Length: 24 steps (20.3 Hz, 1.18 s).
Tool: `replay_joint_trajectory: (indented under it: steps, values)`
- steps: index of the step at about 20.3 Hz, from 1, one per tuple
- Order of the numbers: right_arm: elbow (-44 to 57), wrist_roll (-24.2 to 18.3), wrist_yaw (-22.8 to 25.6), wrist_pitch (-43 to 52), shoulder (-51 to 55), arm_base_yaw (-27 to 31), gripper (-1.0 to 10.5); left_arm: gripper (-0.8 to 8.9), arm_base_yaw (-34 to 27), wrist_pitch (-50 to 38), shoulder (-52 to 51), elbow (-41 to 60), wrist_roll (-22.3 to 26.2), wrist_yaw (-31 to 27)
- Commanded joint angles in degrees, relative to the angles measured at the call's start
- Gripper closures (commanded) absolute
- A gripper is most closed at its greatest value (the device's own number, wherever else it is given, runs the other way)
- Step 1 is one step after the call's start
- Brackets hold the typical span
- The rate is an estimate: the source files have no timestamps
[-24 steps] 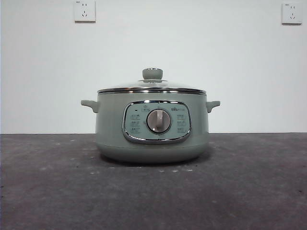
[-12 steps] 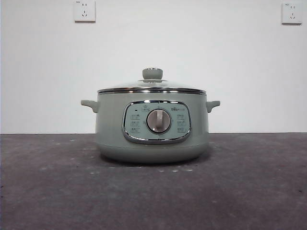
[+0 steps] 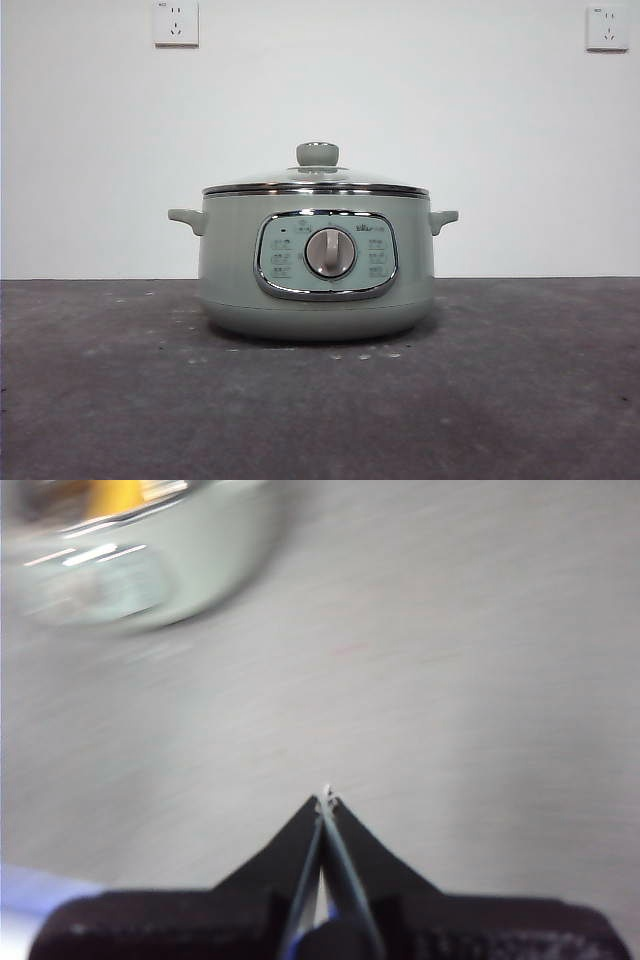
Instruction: Pick up the corn,open the lid,put the corn in the pot,close the lid
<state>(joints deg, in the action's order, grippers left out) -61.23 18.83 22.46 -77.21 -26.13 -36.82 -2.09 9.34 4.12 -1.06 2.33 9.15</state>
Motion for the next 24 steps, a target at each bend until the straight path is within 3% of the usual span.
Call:
replay_joint_trajectory:
  steps: [1, 4, 6, 7, 10, 15, 21, 24]
  values:
    - [1.8, -5.4, -0.8, 11.0, 0.7, 7.3, 9.5, 8.16, -0.1, -0.4, 0.0, 0.6, -0.3, 0.0]
    - [8.7, -15.1, -18.5, 31.9, 4.3, 20.2, 9.5, 8.16, -0.1, -0.4, 0.1, 0.6, -0.3, 0.0]
    - [16.5, -17.9, -28.0, 44.2, 7.8, 26.8, 9.5, 8.16, -0.1, -0.4, 0.2, 0.6, -0.3, 0.0]
    - [21.0, -18.1, -30.0, 49.0, 9.5, 29.4, 9.5, 8.16, -0.1, -0.4, 0.2, 0.6, -0.3, 0.0]
    - [35.6, -18.0, -29.9, 59.7, 15.3, 34.4, 9.5, 8.16, -0.1, -0.3, 0.3, 0.6, -0.3, 0.0]
    - [50.0, -17.3, -25.7, 67.7, 22.1, 35.4, 9.5, 8.16, -0.1, -0.3, 0.3, 0.6, -0.3, 0.0]
    - [60.5, -14.2, -23.8, 71.3, 25.7, 35.4, 9.5, 8.16, -0.1, -0.3, 0.4, 0.6, -0.3, 0.0]
    - [60.4, -14.7, -23.4, 66.6, 25.7, 35.4, 9.5, 8.16, -0.1, -0.3, 0.4, 0.6, -0.3, 0.0]
